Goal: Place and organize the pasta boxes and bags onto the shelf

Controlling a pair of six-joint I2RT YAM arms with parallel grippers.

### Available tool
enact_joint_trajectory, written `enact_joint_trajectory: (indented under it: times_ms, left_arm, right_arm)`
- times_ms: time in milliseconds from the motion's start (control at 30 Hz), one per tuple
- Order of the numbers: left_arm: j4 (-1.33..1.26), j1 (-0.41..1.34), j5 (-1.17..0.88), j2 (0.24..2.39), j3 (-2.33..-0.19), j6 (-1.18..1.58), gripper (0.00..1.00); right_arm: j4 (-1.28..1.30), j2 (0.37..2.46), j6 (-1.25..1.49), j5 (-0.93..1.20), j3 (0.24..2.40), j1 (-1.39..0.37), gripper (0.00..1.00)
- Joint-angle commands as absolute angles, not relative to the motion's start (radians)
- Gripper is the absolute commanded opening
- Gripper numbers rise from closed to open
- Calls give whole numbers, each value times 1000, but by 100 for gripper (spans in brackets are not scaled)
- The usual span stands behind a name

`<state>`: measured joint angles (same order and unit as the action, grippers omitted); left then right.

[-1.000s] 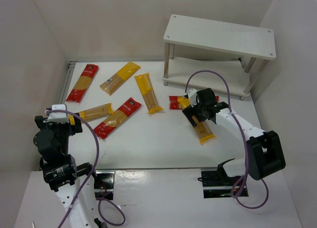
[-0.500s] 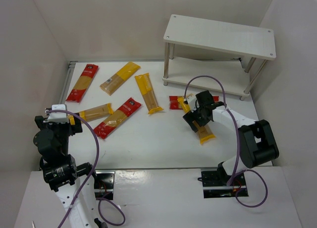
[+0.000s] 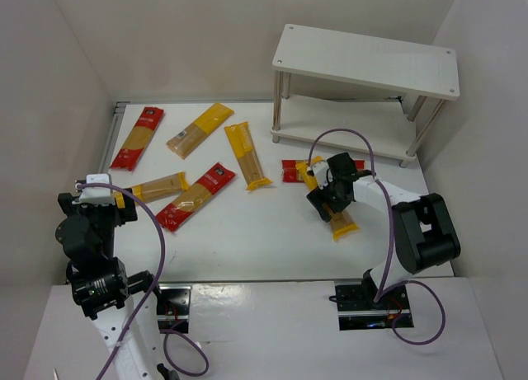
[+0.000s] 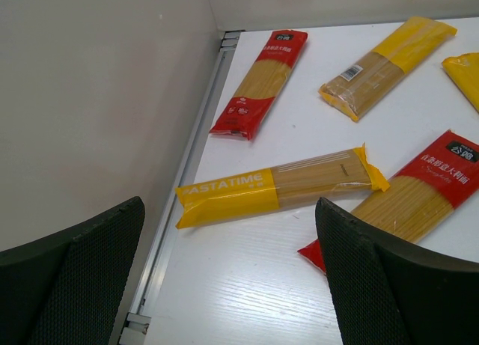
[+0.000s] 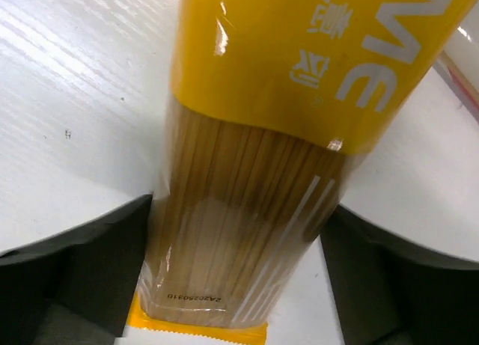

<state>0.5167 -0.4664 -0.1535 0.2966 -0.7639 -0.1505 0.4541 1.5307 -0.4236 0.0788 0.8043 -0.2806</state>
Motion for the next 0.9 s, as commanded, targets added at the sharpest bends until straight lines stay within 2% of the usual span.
enact_joint_trajectory:
  times_ms: [0,33,67,100,200,533,867]
  left_arm:
    - [483,-474,-150,284,-764,-129,100]
    - [483,-474,-150,284,-764,-129,100]
    - [483,-474,-150,284,-764,-129,100]
    - [483,-474,-150,284,-764,-129,100]
    - [483,-474,-150,284,-764,-129,100]
    - [483,-474,-160,284,-764,-129,100]
    - [483,-474,-160,284,-764,-129,100]
  right_arm:
    - [423,1572,-446,120,790,-276,84]
    - [423,1572,-460,120,790,-276,47]
    - [423,1583,-460,130,799,-276,20]
    - [451,1583,-491,130,810,-276,0]
    - [480,1560,-500,143,828,-276,0]
    - [499,1137,-416,186,917,-276,0]
    - [431,1062,-365,135,933,-276,0]
